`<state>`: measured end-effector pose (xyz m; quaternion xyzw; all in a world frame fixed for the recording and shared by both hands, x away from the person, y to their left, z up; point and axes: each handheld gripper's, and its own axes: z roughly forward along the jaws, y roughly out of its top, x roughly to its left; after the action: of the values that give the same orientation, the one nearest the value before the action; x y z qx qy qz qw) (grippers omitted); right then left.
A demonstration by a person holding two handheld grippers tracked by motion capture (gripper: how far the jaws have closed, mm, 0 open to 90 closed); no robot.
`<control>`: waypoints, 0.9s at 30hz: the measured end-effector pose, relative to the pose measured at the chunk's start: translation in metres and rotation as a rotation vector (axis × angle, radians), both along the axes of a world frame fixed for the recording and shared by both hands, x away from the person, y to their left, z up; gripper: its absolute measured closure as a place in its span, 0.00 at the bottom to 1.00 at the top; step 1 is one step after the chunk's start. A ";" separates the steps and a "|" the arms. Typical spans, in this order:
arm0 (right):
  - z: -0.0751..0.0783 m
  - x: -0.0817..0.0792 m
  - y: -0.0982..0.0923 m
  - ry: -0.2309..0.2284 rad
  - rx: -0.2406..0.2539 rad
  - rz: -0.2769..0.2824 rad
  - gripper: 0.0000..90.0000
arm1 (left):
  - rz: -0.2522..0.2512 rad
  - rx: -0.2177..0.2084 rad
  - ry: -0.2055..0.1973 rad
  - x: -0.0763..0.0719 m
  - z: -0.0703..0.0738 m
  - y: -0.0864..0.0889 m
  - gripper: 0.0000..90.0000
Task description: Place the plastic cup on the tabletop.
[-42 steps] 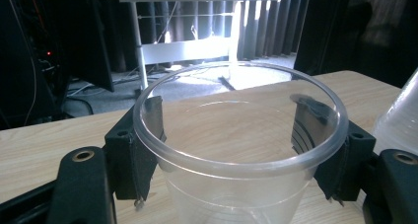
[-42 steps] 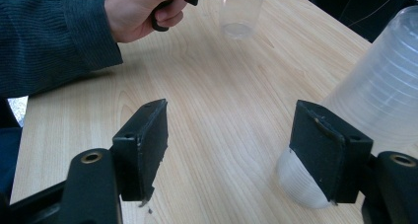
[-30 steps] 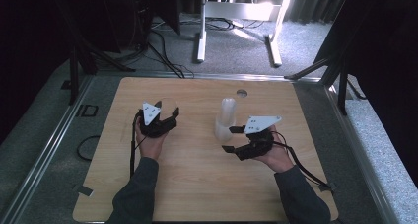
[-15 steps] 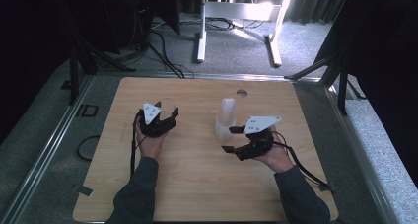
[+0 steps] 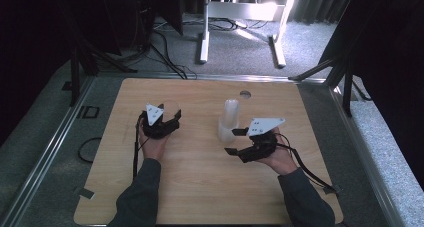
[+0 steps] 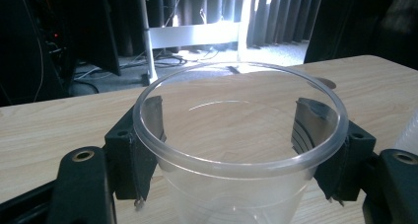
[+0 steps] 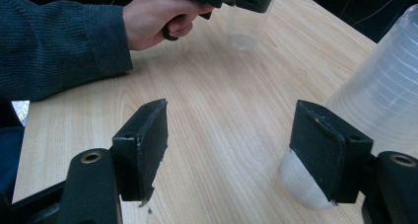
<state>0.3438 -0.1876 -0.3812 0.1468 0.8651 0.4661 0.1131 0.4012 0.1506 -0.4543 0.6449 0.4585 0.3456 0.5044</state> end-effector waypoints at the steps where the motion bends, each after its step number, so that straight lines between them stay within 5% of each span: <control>1: 0.000 0.000 0.000 0.000 -0.001 0.000 0.34 | 0.000 -0.002 0.000 0.000 0.000 0.000 0.32; 27: 0.002 0.000 -0.002 -0.001 0.001 -0.002 0.33 | 0.004 -0.006 0.031 0.010 -0.014 -0.003 0.32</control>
<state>0.3438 -0.1896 -0.3793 0.1472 0.8647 0.4665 0.1139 0.4108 0.1476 -0.4682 0.6477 0.4685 0.3354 0.4985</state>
